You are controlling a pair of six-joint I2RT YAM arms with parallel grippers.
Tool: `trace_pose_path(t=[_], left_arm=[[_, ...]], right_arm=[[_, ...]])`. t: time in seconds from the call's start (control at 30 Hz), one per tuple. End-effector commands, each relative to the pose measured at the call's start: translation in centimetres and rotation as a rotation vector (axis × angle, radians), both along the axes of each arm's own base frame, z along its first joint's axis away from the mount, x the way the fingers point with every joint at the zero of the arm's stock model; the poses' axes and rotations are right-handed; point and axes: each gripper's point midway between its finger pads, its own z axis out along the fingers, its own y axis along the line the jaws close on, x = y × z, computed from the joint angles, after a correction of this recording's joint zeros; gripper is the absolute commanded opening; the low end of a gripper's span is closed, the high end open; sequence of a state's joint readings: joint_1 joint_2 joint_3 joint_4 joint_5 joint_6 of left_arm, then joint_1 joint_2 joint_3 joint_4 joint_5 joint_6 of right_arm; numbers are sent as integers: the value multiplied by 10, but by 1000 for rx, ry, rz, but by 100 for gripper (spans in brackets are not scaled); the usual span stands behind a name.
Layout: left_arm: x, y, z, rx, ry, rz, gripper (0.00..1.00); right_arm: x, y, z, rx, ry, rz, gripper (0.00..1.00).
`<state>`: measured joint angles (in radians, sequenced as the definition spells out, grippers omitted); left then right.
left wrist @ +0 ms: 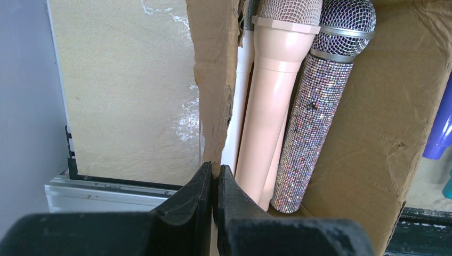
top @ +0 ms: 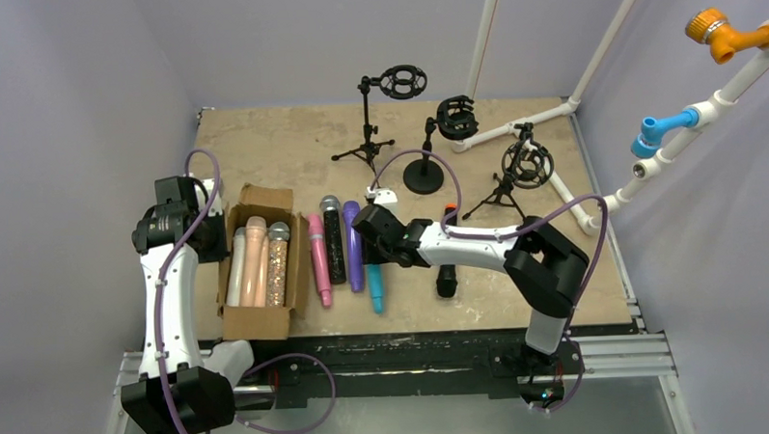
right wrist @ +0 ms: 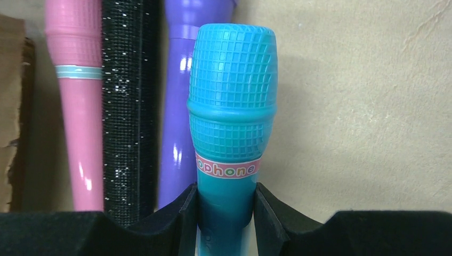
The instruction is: Attach the microphones to the stand
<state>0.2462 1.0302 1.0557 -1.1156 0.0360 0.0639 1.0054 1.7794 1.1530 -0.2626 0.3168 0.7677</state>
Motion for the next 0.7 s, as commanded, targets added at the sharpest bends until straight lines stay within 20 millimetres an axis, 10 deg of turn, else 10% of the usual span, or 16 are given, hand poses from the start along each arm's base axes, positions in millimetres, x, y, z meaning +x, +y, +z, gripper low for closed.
trace_pose_path(t=[0.0,0.17,0.37,0.67], left_arm=[[11,-1,16,-6,-78,2,0],[9,-1,17,-1,-77,6,0],[8,2,21,12,-84,32,0],[6,-1,21,-11,-59,37,0]], right_arm=[[21,-2,11,53,-64,-85,22],[26,-6,2,54,-56,-97,32],[26,1,3,51,-40,-65,68],[21,11,54,80,-87,-55,80]])
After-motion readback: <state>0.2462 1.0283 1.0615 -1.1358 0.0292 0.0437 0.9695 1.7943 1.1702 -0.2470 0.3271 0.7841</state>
